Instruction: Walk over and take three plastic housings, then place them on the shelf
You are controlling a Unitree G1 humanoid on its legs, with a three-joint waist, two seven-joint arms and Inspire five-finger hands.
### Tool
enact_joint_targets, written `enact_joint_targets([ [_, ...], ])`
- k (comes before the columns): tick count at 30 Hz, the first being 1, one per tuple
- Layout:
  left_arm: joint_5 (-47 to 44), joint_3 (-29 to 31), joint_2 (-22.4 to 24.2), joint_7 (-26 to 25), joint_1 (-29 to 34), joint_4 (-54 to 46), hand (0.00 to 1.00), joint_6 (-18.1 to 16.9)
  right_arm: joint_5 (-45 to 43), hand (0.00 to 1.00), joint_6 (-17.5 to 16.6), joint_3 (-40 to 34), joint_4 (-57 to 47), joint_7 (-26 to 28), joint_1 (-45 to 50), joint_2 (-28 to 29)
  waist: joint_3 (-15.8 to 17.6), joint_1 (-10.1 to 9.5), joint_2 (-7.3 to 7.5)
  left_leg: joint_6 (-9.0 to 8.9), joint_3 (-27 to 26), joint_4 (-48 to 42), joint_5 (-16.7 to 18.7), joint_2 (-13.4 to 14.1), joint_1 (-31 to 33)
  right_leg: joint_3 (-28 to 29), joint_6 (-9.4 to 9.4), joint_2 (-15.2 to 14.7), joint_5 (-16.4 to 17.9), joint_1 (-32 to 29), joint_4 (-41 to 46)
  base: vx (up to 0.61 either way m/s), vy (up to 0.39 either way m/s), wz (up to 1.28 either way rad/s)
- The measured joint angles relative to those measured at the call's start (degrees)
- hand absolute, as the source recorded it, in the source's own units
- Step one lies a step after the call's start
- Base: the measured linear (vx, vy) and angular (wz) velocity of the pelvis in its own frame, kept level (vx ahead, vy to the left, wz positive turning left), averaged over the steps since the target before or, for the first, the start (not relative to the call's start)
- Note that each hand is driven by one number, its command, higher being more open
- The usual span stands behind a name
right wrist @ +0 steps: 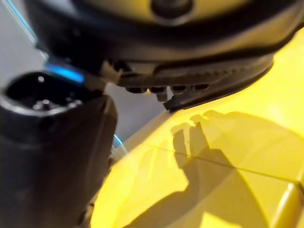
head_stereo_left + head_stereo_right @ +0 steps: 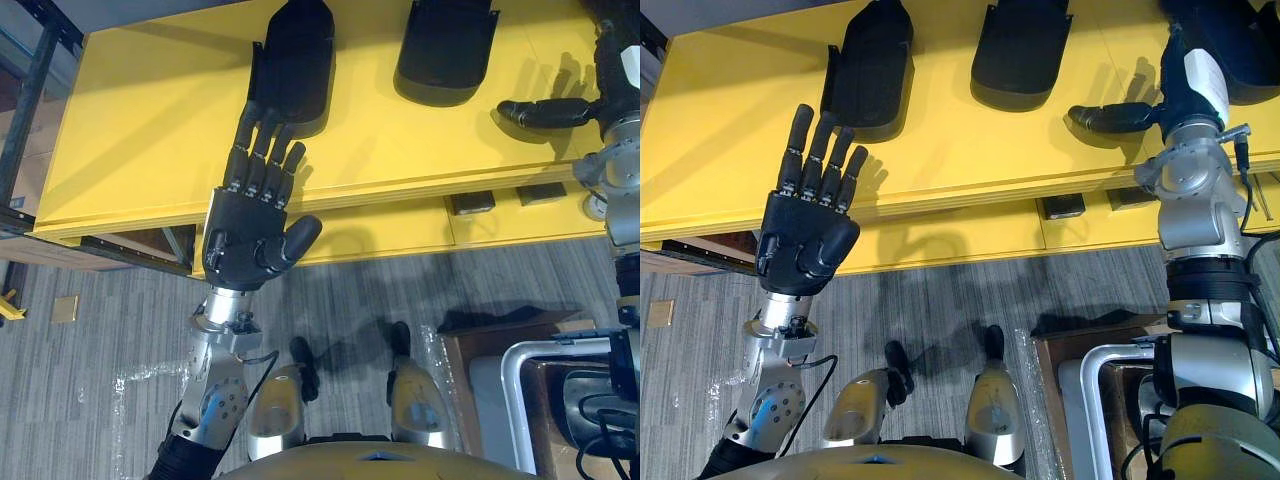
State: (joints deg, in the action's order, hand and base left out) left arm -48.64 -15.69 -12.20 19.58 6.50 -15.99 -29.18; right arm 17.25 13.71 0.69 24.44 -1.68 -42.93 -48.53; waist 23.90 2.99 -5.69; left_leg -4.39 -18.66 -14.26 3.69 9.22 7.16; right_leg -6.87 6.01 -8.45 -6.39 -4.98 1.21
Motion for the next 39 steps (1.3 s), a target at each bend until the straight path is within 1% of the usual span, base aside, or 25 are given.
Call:
enact_joint_targets([
  [4,-0.03,0.01,-0.01,-0.09,0.03,1.26,1.0,0.0,2.6,1.0,0.0,0.91,0.7,-0.68,-0.01,1.48,-0.08,-0.17,-0.09,0.03,0.42,-0.37,-0.03,0.27,0.6,-0.47,0.05,0.28,-0.46,0.01,-0.46,-0.01,-0.002,0.03],
  [8,-0.03,0.02,0.09,-0.05,0.04,1.88,1.0,0.0,2.55,1.0,-0.02,0.98,0.69,-4.92,-0.09,1.78,-0.12,-0.52,-0.11,0.06,0.82,-0.29,-0.08,0.22,0.7,-0.81,0.05,0.31,-0.47,0.18,-0.43,0.01,0.001,0.04],
  [12,-0.03,0.0,1.05,-0.06,0.02,1.85,1.0,0.0,1.7,1.0,-0.03,0.11,-0.38,-7.94,-0.55,1.79,-0.29,-0.96,-0.26,0.17,1.17,0.59,-0.59,-0.11,0.6,-1.29,0.06,0.12,-0.46,0.23,-0.43,0.0,0.006,0.07],
  [16,-0.04,-0.3,1.81,-0.06,0.08,1.85,1.0,0.0,1.5,1.0,-0.04,-0.64,-2.25,-9.99,-0.97,1.79,-0.83,-1.16,-0.85,0.29,1.52,1.47,-1.24,-0.59,0.52,-1.76,0.09,-0.22,-0.47,0.19,-0.41,-0.02,0.012,0.07],
  [18,0.03,-0.35,2.4,-0.18,0.09,1.83,1.0,-0.01,1.51,1.0,-0.43,-0.72,-3.43,-12.14,-1.24,1.79,-1.2,-1.28,-1.39,0.3,1.52,1.46,-1.24,-0.71,0.4,-1.78,0.18,-0.34,-0.53,0.33,-0.4,-0.03,0.025,0.01],
  [23,0.14,-0.5,2.41,-0.82,0.6,1.84,1.0,-0.01,1.6,1.0,-0.56,-1.28,-5.44,-14.98,-1.9,1.8,-1.7,-1.23,-1.68,0.28,1.51,1.45,-1.36,-0.7,0.25,-1.77,0.22,-0.34,-0.56,0.41,-0.41,-0.04,0.014,-0.01],
  [25,1.67,-0.63,2.39,-1.13,0.87,1.87,1.0,-0.02,1.6,1.0,-0.53,-1.3,-5.45,-15.08,-2.79,1.8,-1.87,-1.13,-1.8,0.28,1.47,1.45,-1.4,-0.7,0.16,-1.75,0.23,-0.34,-0.57,0.42,-0.4,-0.03,0.013,-0.01],
  [29,2.06,-2.84,2.32,-1.41,0.87,1.87,1.0,-0.01,1.76,1.0,-0.45,-1.39,-7.21,-14.88,-3.14,2.24,-2.2,-1.19,-2.03,0.26,1.45,1.86,-1.68,-0.74,-0.28,-1.76,0.23,-0.32,-0.58,0.65,-0.41,0.0,0.0,0.0],
  [34,2.23,-2.92,2.35,-2.23,0.84,1.95,1.0,-0.02,2.59,1.0,0.65,-1.24,-7.37,-12.58,-3.18,4.05,-3.01,-1.19,-2.1,0.2,1.89,3.83,-2.86,-1.17,-0.8,-2.39,0.22,-0.39,-0.57,0.88,-0.74,-0.01,0.003,0.06],
  [38,2.65,-2.92,2.88,-3.13,0.88,2.0,1.0,-0.02,3.09,1.0,1.21,1.06,-6.71,-10.2,-3.92,4.26,-3.12,-1.25,-2.27,0.21,2.4,5.4,-3.98,-1.55,-0.84,-2.97,0.13,-0.47,-0.67,0.69,-0.91,-0.02,0.006,0.09],
  [39,3.8,-2.83,2.87,-3.4,0.91,2.03,1.0,-0.02,4.96,1.0,1.42,2.41,-5.2,-9.99,-5.11,4.29,-3.12,-1.29,-2.27,0.26,2.55,5.68,-4.21,-1.61,-0.85,-3.13,0.11,-0.48,-0.7,0.68,-0.89,-0.01,0.008,0.07],
])
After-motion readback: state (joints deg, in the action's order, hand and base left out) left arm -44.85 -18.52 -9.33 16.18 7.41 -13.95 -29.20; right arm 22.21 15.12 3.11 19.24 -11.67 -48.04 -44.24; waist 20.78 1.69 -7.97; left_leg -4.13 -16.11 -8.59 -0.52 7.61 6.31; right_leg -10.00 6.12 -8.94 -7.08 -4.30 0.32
